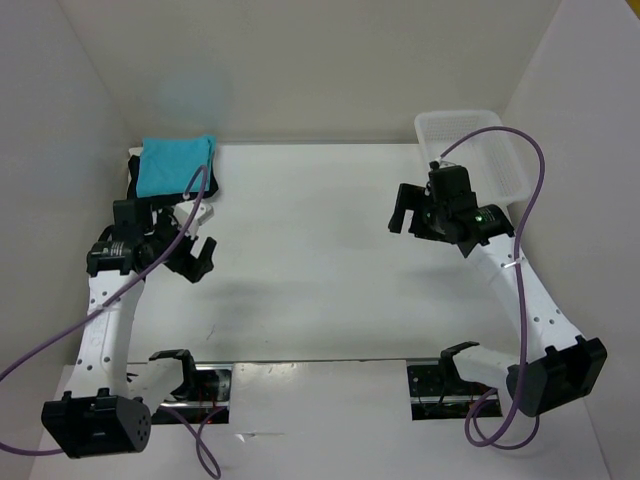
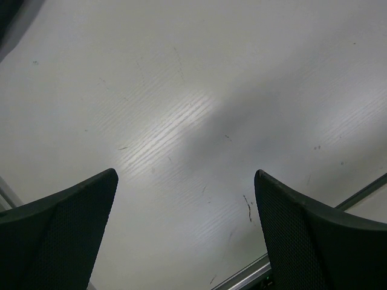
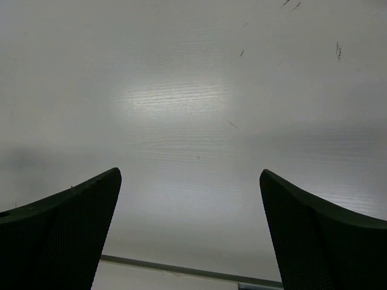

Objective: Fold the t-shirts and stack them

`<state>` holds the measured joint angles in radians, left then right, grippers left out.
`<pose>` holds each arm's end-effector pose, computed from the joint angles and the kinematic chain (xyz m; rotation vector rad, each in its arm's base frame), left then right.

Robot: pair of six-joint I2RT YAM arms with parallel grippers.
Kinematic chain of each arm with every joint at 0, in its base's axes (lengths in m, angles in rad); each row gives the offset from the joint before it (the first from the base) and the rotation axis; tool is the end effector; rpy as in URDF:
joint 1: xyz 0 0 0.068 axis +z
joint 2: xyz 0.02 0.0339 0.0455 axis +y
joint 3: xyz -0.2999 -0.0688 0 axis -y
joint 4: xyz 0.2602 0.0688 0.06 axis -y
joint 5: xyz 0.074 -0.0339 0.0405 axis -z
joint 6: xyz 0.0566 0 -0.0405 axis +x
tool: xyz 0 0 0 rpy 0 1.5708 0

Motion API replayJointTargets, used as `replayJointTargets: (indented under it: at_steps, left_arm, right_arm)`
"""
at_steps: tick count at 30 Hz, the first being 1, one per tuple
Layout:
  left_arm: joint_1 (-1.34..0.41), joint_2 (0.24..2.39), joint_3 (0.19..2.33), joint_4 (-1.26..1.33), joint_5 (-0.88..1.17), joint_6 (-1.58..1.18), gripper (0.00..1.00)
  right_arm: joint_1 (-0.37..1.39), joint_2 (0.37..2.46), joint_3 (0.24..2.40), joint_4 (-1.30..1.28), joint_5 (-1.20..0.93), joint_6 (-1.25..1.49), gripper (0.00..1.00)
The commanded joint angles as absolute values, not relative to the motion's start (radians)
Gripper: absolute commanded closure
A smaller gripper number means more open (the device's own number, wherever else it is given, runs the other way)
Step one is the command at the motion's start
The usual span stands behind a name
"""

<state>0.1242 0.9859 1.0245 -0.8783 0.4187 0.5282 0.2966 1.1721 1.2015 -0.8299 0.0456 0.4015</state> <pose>0.1974 0.0015 0.3400 0.6498 2.2332 -0.1822 0.2425 0.0714 0.3638 0.1473 2.3838 0.2799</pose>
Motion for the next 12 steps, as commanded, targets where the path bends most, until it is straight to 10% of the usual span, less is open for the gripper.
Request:
replayJointTargets:
  at_steps: [1,12]
  left_arm:
    - [0.109,0.970,1.019,-0.853,0.453,0.555,0.00]
    - [0.109,0.960,1.019,-0.844,0.453,0.565,0.00]
  right_arm:
    - [0.304,1.141,1.190,-0.785,0.035,0.410,0.00]
    - [0.295,1.129,1.175,-0.739,0.026,0.399,0.00]
